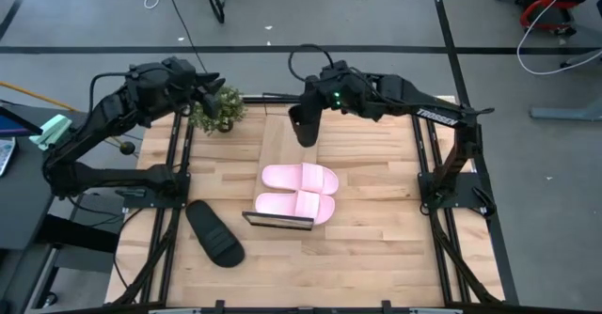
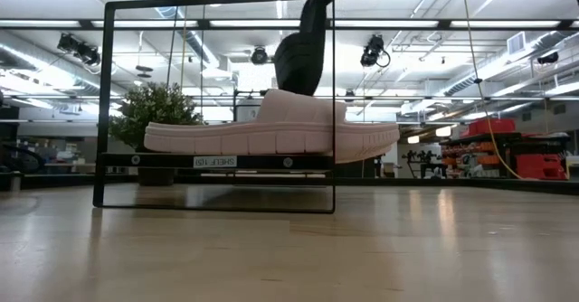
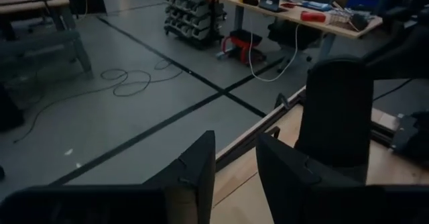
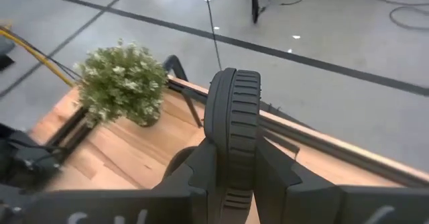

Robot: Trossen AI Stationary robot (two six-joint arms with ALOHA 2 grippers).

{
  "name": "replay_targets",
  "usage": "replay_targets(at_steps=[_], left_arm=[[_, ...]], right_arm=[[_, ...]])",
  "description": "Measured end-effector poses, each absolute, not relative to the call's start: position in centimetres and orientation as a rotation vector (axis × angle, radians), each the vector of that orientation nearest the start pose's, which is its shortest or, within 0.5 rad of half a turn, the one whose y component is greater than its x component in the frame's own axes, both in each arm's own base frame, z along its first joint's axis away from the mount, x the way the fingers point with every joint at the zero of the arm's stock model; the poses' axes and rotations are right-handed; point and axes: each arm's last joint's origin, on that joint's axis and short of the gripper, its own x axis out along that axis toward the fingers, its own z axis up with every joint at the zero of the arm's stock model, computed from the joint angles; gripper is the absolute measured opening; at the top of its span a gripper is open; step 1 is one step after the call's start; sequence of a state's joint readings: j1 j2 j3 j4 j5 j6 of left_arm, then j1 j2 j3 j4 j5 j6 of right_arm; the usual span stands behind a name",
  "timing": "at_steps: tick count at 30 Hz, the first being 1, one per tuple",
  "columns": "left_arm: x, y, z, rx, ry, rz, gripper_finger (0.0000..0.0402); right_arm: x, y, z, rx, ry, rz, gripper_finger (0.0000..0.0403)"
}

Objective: Pick and place slides into the shelf
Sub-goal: Put the top black slide on the shelf

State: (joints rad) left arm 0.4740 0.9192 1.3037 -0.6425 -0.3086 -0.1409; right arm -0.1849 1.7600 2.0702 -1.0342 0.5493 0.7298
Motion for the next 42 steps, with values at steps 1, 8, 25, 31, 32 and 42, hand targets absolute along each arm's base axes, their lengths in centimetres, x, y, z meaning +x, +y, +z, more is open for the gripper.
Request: replay_targets(at_steps=[1, 8, 25, 31, 32, 42], left_arm=[[13.5, 7.9, 43.7, -0.142, 0.211, 0.793, 0.0112], [13.5, 7.9, 44.0, -0.100, 0.197, 0.788, 0.0112], [13.6, 8.0, 44.3, -0.078, 0.173, 0.788, 0.0106], [13.7, 8.0, 44.7, -0.075, 0.127, 0.788, 0.0101], [13.7, 8.0, 44.8, -0.074, 0.118, 0.787, 0.0101], [14.0, 8.2, 44.7, -0.065, 0.121, 0.787, 0.0098]], right_arm=[[34.5, -7.8, 43.4, 0.544, 0.418, -0.927, 0.0068], [34.6, -6.4, 40.6, 0.756, 0.107, -0.800, 0.0068], [28.2, -2.0, 27.4, 1.250, -0.603, -0.929, 0.0066], [30.0, 0.3, 24.9, 1.345, -0.646, -1.010, 0.0066], [30.4, 0.5, 24.3, 1.365, -0.642, -1.014, 0.0066], [34.2, 0.4, 21.6, 1.549, -0.619, -1.005, 0.0066]])
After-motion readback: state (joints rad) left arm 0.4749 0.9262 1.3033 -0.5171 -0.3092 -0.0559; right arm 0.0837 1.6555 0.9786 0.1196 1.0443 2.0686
